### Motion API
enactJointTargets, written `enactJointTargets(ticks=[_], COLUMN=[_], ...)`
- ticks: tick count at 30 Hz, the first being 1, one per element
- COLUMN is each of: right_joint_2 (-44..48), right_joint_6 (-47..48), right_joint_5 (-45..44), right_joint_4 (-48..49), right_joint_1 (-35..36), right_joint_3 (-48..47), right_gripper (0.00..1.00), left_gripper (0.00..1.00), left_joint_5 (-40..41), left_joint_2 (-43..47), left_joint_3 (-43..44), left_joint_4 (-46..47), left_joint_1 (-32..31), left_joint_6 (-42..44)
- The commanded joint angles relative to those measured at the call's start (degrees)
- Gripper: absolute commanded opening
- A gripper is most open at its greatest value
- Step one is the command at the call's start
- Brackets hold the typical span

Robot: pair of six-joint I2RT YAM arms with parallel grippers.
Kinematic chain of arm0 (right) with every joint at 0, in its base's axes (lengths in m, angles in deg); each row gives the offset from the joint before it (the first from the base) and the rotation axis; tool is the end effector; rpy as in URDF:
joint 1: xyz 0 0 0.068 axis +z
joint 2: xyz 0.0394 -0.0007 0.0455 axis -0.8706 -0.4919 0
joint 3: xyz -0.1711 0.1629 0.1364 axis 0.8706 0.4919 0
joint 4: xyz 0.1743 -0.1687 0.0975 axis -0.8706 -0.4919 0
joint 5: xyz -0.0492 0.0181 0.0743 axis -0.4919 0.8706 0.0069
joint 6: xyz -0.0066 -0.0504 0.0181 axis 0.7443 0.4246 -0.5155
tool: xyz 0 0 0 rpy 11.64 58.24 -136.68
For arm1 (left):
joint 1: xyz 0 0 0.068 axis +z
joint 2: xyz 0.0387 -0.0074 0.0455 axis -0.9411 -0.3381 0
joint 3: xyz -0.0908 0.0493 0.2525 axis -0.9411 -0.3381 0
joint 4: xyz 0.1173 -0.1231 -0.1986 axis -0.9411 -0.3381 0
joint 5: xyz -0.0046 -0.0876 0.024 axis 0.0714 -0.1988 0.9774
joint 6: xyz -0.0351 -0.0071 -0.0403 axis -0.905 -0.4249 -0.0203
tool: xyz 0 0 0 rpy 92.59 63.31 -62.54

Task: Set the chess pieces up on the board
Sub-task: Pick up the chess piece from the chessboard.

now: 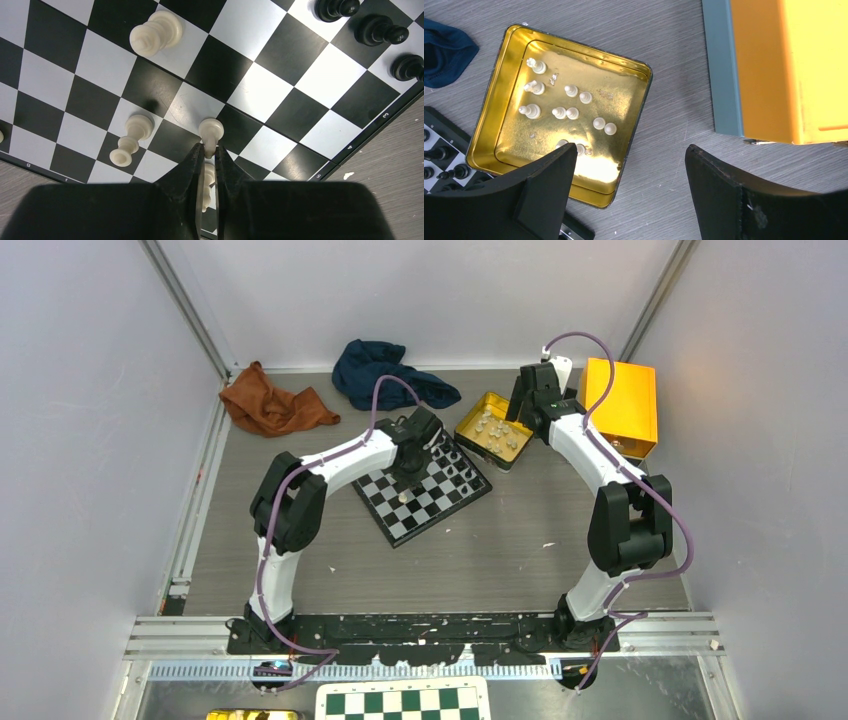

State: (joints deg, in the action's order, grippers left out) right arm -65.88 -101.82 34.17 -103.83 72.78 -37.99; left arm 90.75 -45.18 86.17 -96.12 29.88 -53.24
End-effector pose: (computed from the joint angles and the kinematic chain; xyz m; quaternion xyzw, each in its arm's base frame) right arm 0.3767 0.0664 0.2815 0.1426 0.8854 -0.0808 0.4349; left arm 0.3337 -0.2785 0.1974 0.2092 0.9565 -0.0428 0.1989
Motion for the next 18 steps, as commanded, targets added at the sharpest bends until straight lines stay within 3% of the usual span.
enactJointTargets(ticks=[1, 9, 11, 18], right_joint_2=[3.4, 2.8, 2.7, 2.1], right_joint_6=[-0.1, 0.0, 0.0, 0.4], right_joint_5=[-1.2, -1.0, -1.0, -1.1], right_joint_4=[2.4, 2.4, 2.4, 2.1], right_joint_1=[0.2, 0.1, 0.1, 0.1], right_joint_3=[-0.8, -1.5, -1.6, -2.8], right_gripper=[0.85, 0.85, 0.85, 0.85], left_gripper=[0.11, 0.09, 0.00, 0.00], left_joint_5=[-0.4, 0.7, 0.7, 2.4], left_joint_2=[0.3, 0.7, 1.0, 2.0], left_joint_3=[0.9, 1.8, 1.5, 2.5], left_joint_4=[-0.5, -1.4, -1.1, -1.8], left_joint_1=[0.3, 0.4, 0.5, 0.5], left_joint_6=[0.3, 0.5, 0.5, 0.6])
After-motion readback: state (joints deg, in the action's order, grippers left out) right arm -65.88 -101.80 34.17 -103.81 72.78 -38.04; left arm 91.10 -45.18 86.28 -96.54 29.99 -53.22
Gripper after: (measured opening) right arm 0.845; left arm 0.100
